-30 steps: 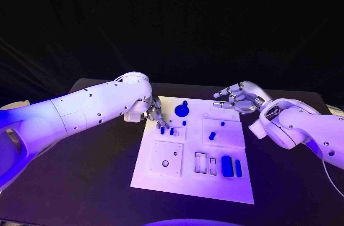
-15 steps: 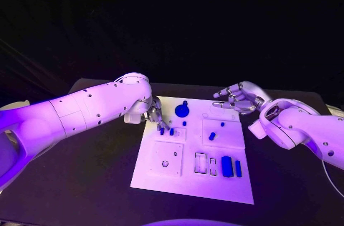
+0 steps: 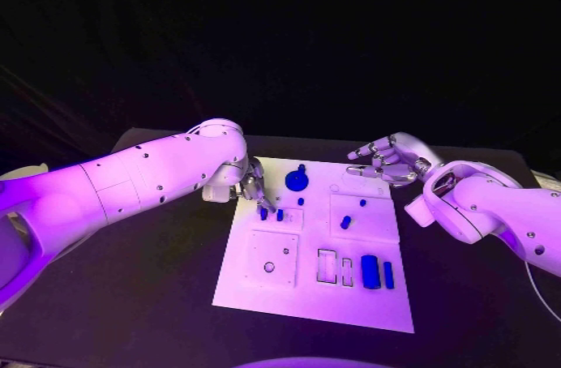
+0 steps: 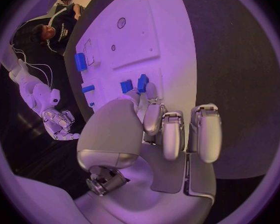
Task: Assemble the parts on the task board
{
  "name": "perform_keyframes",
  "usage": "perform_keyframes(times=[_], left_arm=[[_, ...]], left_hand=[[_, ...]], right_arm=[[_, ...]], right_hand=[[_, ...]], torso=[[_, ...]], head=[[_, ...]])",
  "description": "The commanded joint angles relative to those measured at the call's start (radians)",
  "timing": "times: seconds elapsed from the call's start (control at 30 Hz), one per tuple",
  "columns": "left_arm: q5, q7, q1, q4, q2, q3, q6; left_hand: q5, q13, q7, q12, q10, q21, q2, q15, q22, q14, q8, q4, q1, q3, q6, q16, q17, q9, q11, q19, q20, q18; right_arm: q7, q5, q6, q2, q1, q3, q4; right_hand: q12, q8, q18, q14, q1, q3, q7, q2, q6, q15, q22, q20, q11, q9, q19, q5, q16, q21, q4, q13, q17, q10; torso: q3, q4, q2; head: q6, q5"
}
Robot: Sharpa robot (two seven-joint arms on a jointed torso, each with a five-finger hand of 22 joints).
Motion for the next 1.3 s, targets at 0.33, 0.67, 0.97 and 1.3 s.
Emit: perform_keyframes(times=[0.33, 0.67, 0.97, 1.3], left_arm=[[0.017, -0.054, -0.002, -0.002, 0.000, -0.002, 0.000], [0.015, -0.055, -0.002, -0.009, -0.002, -0.002, 0.015], [0.014, -0.056, -0.002, -0.010, -0.001, -0.002, 0.016], [0.013, -0.057, -0.002, -0.012, 0.001, -0.002, 0.011]], left_hand=[[-0.003, 0.003, 0.009, 0.001, -0.003, 0.001, -0.051, 0.009, 0.225, 0.104, -0.007, 0.022, -0.094, -0.015, 0.008, 0.003, 0.263, -0.008, 0.009, 0.084, 0.012, -0.009], [-0.003, 0.001, 0.009, 0.000, -0.003, 0.001, -0.062, 0.010, 0.226, 0.104, -0.007, 0.022, -0.117, -0.029, 0.010, 0.003, 0.263, -0.010, 0.009, 0.084, 0.013, -0.009], [0.000, 0.001, 0.006, -0.001, -0.004, -0.001, -0.051, 0.008, 0.224, 0.104, -0.006, 0.009, -0.088, -0.014, 0.010, 0.003, 0.263, -0.011, 0.006, 0.083, 0.012, -0.008], [0.005, -0.004, 0.001, -0.007, -0.010, -0.006, -0.031, 0.003, 0.222, 0.104, -0.014, -0.041, 0.015, 0.078, -0.003, 0.003, 0.263, -0.018, 0.000, 0.082, 0.007, -0.007]], right_arm=[[0.001, -0.009, 0.009, 0.000, -0.001, 0.000, 0.001], [0.001, -0.009, 0.010, 0.000, -0.001, 0.000, 0.000], [0.001, -0.009, 0.011, 0.001, -0.001, 0.000, -0.001], [0.001, -0.009, 0.011, 0.002, -0.001, 0.000, -0.001]], right_hand=[[0.002, -0.001, 0.015, 0.080, -0.008, -0.007, -0.003, -0.001, 0.007, -0.008, -0.001, -0.002, -0.002, 0.001, -0.004, 0.002, -0.002, -0.007, 0.000, -0.001, 0.166, -0.005], [0.002, -0.001, 0.015, 0.080, -0.008, -0.007, -0.003, -0.001, 0.007, -0.008, -0.001, -0.002, -0.002, 0.001, -0.004, 0.002, -0.002, -0.007, 0.000, -0.001, 0.166, -0.005], [0.002, -0.001, 0.015, 0.080, -0.008, -0.007, -0.003, -0.001, 0.007, -0.008, -0.001, -0.002, -0.002, 0.001, -0.004, 0.002, -0.002, -0.007, 0.000, -0.001, 0.166, -0.005], [0.002, -0.001, 0.015, 0.080, -0.008, -0.007, -0.003, -0.001, 0.007, -0.008, -0.001, -0.002, -0.002, 0.001, -0.004, 0.002, -0.002, -0.007, 0.000, -0.001, 0.166, -0.005]], torso=[[-0.0004, 0.0004, 0.000], [-0.0004, 0.0003, 0.000], [-0.0003, 0.0004, 0.000], [-0.0005, 0.0007, 0.000]], head=[[-0.001, -0.001], [-0.001, 0.000], [-0.001, 0.000], [-0.001, 0.000]])
